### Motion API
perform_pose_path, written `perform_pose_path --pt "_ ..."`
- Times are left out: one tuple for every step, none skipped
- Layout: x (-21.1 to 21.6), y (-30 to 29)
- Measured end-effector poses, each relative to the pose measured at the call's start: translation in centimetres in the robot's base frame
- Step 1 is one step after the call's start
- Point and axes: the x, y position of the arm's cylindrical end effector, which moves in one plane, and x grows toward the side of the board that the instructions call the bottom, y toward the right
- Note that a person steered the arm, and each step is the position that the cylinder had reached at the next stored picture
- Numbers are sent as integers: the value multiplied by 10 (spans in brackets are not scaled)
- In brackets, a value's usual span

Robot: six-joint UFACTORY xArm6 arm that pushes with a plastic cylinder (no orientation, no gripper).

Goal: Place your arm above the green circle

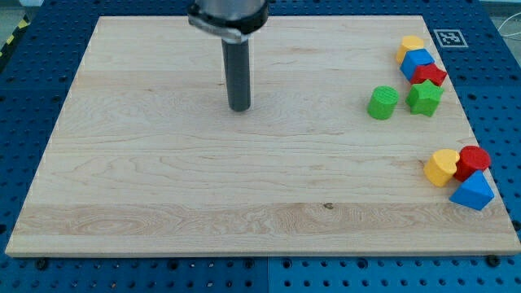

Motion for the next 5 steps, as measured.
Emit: perform_pose_path --pt "-40 24" --pt "-73 58" --pt "-95 102" --pt "-98 151" --pt "-92 194"
